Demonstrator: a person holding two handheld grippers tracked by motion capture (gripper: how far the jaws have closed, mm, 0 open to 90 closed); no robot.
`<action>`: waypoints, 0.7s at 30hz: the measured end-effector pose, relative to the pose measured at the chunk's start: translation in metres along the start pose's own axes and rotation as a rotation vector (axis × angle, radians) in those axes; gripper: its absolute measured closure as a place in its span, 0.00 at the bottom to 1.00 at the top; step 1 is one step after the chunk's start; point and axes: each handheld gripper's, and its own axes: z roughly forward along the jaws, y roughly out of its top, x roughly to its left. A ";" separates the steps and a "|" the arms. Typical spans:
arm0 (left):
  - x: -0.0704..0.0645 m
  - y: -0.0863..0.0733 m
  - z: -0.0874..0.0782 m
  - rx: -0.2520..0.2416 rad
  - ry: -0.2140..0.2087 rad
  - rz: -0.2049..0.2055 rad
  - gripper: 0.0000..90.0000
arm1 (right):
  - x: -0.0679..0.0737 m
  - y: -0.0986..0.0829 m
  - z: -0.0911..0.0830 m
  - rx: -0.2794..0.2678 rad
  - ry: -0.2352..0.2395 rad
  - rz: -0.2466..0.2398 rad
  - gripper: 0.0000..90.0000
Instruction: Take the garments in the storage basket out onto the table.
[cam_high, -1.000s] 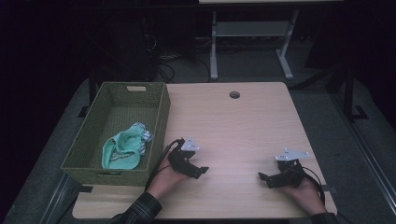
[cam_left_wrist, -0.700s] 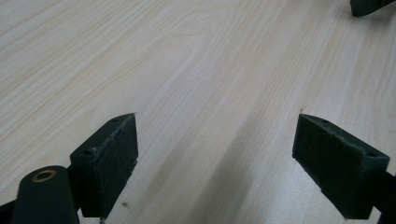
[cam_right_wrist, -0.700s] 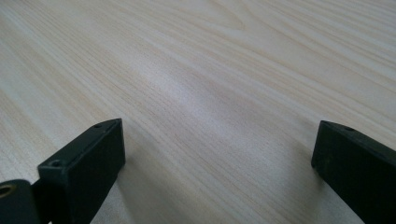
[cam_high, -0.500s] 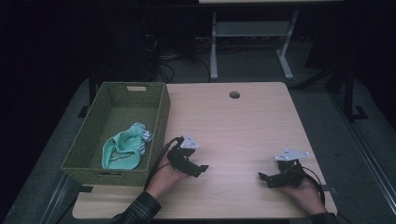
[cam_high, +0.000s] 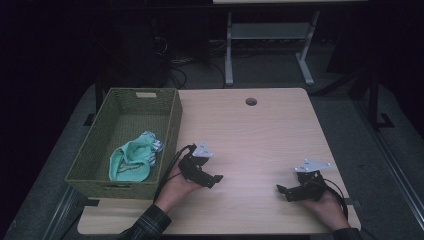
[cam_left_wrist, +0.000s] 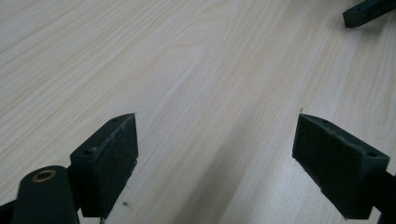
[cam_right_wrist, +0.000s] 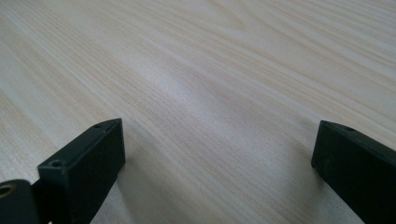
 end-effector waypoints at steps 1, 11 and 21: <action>0.000 0.000 0.000 0.000 0.000 0.000 0.15 | 0.000 0.000 0.000 0.000 0.000 0.000 0.02; 0.001 0.004 -0.004 -0.004 -0.002 0.002 0.15 | 0.000 0.000 0.000 0.000 0.000 0.000 0.02; 0.003 0.009 -0.009 -0.001 0.000 0.011 0.15 | 0.000 0.000 0.000 0.000 0.000 0.000 0.03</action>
